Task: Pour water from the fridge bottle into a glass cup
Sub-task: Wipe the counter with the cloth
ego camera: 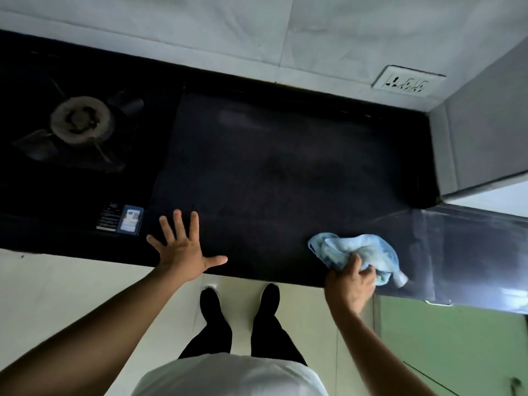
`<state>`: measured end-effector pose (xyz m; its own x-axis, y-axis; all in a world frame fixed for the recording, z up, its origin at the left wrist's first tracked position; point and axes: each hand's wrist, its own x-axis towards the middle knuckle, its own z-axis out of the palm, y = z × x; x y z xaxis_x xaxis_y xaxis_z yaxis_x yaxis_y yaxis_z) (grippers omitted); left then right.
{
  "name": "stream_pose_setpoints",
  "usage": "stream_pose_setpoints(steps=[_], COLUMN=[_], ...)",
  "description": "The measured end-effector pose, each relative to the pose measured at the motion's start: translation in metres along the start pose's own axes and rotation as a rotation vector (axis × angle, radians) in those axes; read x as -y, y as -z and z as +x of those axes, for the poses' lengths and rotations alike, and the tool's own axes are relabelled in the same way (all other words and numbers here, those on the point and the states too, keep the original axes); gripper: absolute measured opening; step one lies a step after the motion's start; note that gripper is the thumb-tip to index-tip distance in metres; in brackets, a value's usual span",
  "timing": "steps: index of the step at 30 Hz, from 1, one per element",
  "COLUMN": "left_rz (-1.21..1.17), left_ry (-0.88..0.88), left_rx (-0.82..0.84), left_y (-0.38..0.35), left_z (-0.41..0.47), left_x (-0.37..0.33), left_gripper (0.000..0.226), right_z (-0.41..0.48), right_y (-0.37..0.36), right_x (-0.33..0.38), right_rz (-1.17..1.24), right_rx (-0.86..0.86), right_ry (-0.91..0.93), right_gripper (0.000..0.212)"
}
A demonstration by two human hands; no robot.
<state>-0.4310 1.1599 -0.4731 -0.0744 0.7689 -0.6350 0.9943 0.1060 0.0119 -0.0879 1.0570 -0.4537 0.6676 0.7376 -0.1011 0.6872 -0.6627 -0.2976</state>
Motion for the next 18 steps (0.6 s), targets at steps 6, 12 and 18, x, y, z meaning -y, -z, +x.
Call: stream_pose_setpoints(steps=[6,12,18], left_rz=[-0.013,-0.028,-0.359], left_ry=[0.007,-0.071,-0.555], left_rx=[0.022,0.005,-0.262], left_y=[0.004,0.009,0.025], left_z=[0.001,-0.004,-0.028], left_x=[0.000,0.004,-0.015], left_gripper=[0.149,0.133,0.052], right_z=[-0.043,-0.055,-0.054], right_y=[-0.027,-0.024,-0.005], right_x=[0.119,0.149,0.142], right_rz=[-0.203,-0.165,-0.129], right_rx=[0.298,0.476,0.506], right_ry=[0.556,0.731,0.650], right_gripper=[0.067,0.072,0.046])
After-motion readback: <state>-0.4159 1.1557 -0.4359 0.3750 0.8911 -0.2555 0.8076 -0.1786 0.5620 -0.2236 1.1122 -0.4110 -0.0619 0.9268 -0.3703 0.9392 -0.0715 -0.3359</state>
